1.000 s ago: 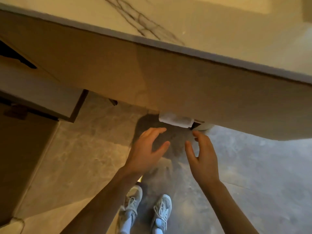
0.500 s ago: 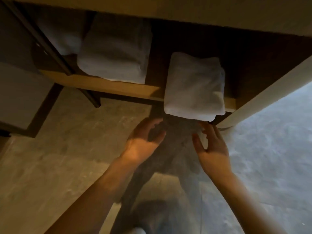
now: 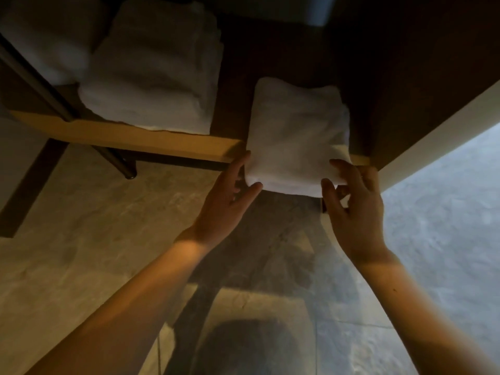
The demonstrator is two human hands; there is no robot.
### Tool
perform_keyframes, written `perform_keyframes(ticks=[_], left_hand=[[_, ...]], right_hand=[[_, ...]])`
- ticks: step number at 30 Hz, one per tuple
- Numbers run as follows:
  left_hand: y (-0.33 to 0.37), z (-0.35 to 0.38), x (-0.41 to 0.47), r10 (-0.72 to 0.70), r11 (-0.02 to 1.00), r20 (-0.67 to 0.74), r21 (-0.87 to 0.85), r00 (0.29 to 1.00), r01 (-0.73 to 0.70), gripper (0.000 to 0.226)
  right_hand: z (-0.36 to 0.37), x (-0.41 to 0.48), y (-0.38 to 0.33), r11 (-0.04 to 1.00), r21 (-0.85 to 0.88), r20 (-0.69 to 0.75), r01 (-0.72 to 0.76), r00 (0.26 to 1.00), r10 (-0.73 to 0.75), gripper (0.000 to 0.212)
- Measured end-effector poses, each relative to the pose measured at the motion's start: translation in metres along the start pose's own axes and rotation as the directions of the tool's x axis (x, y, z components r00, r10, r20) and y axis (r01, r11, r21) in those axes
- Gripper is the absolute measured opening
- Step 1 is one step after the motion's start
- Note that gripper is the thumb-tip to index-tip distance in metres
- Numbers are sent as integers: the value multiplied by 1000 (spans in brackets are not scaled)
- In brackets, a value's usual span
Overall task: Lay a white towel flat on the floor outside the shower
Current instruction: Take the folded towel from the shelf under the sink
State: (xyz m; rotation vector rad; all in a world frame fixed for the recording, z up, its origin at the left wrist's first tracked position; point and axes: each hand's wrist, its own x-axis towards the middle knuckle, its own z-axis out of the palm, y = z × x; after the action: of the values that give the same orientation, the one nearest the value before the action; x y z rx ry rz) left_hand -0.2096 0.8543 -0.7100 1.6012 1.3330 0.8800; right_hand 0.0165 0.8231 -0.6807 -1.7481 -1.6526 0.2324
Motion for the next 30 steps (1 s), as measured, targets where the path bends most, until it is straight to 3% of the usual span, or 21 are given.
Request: perform_keyframes(ticks=[4,6,9,11,17,19,23,25,30], left_hand=[[8,6,20,-95,987,24,-129,995,97,49],[6,9,30,-131,968,69,-208,989,143,46],[3,12,43,-160,939,85,-295,984,178,43],[3,11,46,-172,931,74,-315,982,187,43],[8,-1,26,-236,893,80,-375,968,249,46],[15,-8,8,-301,865,134,-379,944,329,44],[43,-34,-48,-471,751,186,-428,862,503,44],[66,-50,-81,-526,723,206,-402,825,561,47],[160,-97,-157,-644,605,281,-382,711,699,51]], right_hand=[[3,17,10,987,-45,7,-155,988,156,50],[10,27,17,945,100,77,-311,949,305,39],[21,35,18,746,445,238,-495,869,434,30],[24,35,15,687,514,268,-514,857,440,28],[9,14,16,663,547,376,-511,857,351,35],[-1,2,13,603,543,487,-584,804,341,38],[-36,-36,-12,355,497,689,-792,609,394,46],[-62,-61,-35,343,425,744,-837,539,394,51],[-152,-96,-105,248,396,814,-884,463,351,57]])
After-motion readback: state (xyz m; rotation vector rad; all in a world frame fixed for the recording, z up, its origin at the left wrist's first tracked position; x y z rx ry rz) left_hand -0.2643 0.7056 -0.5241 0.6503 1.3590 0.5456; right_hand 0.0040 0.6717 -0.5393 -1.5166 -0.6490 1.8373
